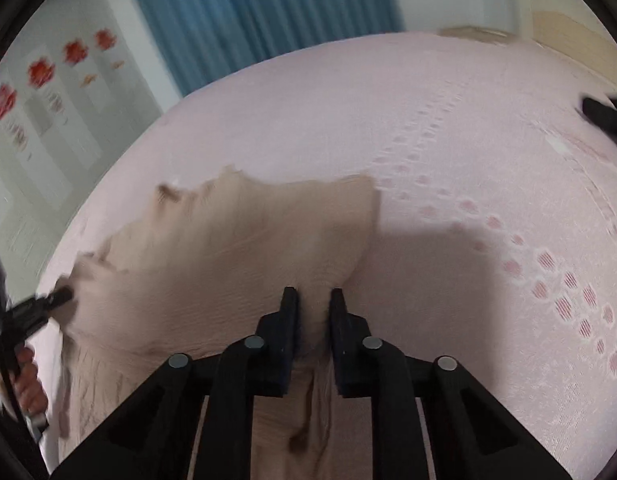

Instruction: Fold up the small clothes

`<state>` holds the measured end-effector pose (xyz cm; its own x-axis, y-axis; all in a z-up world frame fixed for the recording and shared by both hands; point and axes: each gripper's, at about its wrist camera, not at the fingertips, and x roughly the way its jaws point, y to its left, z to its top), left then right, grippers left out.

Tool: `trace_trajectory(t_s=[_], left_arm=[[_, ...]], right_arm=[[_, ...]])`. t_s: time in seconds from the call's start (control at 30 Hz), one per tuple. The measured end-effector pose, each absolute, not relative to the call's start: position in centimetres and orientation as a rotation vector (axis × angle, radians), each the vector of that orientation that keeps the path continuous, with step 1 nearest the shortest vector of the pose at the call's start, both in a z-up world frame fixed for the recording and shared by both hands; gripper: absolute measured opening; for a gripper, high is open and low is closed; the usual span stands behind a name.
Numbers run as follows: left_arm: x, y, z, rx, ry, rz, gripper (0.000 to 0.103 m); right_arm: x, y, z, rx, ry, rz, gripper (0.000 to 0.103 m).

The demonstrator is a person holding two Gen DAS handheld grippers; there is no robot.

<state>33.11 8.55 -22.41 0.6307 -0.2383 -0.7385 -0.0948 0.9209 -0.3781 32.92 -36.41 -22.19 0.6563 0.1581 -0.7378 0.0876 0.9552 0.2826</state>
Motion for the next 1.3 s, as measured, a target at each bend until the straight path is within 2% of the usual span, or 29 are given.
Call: trace_trajectory(t_s=[0.07,0.17,0.3,0.4,0.5,0.7,0.87,1.03,1.07,1.13,1.3], left_arm=[[33.2,8.4,-23.2,-0.394,0.925,-0.073,0.020],[32.8,8.4,-23.0,-0.371,0.937,-0.047,0.036],[32.0,8.3,-22.3,-0.338,0.948,-0.049,0.036],[31.0,8.4,-21.7,-0.318,0.949,-0.051,0.036],[29.7,8.5,-21.3,-0.316,0.958,-0.049,0.036],[25.4,8.4,-20.1,-0.309,0.962,-0.046,0.036],[20.7,7.9,-18.2,-0.261,0.937,-0.043,0.038],[16.6,7.9,-16.9,-0.223,0.939,-0.033,0.038],[15.6,7.8,-16.7,-0.212,0.936,-0.035,0.038],[14.0,7.6,-16.4,-0.194,0.935,-0.041,0.038],[9.8,7.2,-17.2,-0.150,0.971,-0.081,0.038]], right_arm=[[33.6,-37.4,-24.0,0.336,0.928,-0.009,0.009],[33.1,-37.9,-23.5,0.360,0.919,-0.005,0.015],[31.7,-37.4,-21.7,0.321,0.901,-0.001,0.028],[30.3,-36.7,-20.4,0.271,0.895,-0.001,0.031],[27.9,-36.0,-19.4,0.233,0.895,0.026,0.045],[22.0,-34.9,-17.9,0.174,0.892,-0.003,0.053],[17.8,-34.5,-16.8,0.177,0.906,-0.014,0.053],[13.6,-34.2,-14.6,0.163,0.829,-0.076,0.053],[12.9,-34.0,-14.4,0.157,0.836,-0.075,0.051],[11.7,-33.8,-14.3,0.147,0.855,-0.072,0.038],[8.2,-32.7,-15.9,0.179,0.922,-0.010,0.037]])
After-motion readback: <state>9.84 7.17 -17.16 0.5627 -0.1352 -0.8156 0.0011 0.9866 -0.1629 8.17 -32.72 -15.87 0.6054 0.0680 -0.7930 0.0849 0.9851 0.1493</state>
